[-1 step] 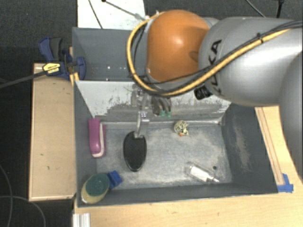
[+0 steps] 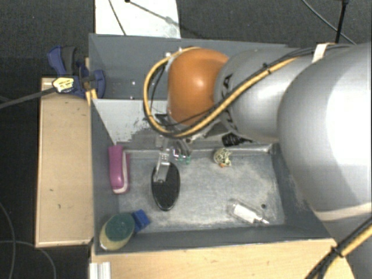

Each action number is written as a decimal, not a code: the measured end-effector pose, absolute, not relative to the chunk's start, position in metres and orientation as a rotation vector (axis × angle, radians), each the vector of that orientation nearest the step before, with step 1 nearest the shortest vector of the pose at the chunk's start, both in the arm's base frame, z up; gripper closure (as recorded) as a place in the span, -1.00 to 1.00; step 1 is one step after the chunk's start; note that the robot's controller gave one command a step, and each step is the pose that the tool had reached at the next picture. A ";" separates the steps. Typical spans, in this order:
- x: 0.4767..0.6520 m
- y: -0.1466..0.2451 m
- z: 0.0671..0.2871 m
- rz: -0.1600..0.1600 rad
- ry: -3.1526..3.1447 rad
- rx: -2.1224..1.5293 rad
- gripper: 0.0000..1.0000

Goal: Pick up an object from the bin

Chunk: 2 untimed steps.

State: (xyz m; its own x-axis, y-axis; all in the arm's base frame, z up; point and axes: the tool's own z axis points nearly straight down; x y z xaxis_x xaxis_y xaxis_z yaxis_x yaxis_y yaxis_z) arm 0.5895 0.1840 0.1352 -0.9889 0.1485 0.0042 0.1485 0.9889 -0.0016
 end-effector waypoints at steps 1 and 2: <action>0.566 0.133 0.085 0.002 -3.125 -0.276 -1.00; 0.571 0.135 0.089 -0.006 -3.142 -0.280 1.00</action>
Offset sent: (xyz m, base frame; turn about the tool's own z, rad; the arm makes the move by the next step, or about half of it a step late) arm -0.0226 -0.0487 -0.0504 0.0226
